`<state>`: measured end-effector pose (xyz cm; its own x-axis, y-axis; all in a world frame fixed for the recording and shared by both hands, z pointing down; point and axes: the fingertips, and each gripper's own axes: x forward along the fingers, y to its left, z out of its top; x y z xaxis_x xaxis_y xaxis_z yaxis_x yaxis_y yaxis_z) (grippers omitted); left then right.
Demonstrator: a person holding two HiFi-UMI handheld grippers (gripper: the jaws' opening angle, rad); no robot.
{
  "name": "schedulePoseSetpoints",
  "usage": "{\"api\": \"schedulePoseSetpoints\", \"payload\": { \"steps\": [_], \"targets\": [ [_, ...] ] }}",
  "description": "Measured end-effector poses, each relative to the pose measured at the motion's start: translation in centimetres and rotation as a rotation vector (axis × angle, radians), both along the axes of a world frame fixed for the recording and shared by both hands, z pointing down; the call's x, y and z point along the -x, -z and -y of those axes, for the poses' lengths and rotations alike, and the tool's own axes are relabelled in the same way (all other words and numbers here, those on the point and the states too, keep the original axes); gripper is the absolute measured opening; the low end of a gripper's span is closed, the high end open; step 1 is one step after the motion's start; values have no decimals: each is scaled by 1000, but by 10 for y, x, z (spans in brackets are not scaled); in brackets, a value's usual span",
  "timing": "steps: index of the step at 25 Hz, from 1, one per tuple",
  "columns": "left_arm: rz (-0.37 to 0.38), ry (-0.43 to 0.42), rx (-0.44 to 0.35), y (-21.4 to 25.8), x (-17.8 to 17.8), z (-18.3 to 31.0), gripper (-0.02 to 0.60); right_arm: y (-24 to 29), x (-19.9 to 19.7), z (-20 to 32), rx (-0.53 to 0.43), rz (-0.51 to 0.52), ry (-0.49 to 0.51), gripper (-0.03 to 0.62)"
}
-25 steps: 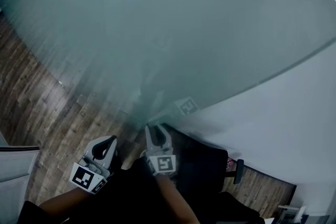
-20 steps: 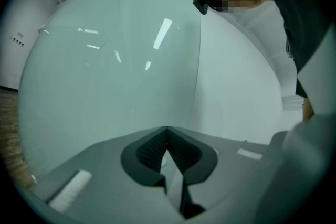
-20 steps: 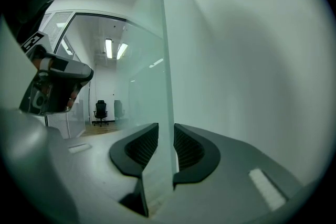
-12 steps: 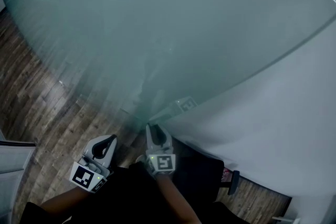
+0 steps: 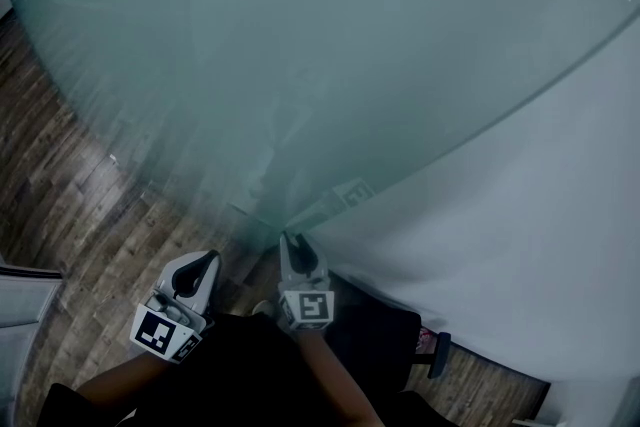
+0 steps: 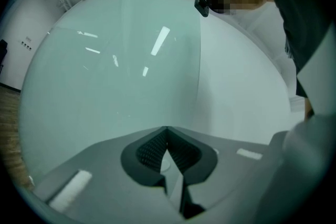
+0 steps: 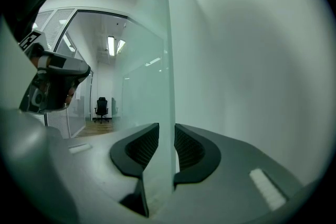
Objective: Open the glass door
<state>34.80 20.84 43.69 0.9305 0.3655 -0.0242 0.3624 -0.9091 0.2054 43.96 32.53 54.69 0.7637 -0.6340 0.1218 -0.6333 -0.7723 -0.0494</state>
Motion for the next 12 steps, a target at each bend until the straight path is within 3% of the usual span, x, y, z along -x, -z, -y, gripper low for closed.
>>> {"api": "schedulePoseSetpoints", "payload": {
  "steps": [6, 12],
  "targets": [
    [0, -2, 28, 0, -8, 10, 0, 1, -11, 1, -15, -11, -12, 91],
    [10, -23, 5, -2, -18, 6, 0, -3, -23, -4, -12, -1, -24, 95]
  ]
}}
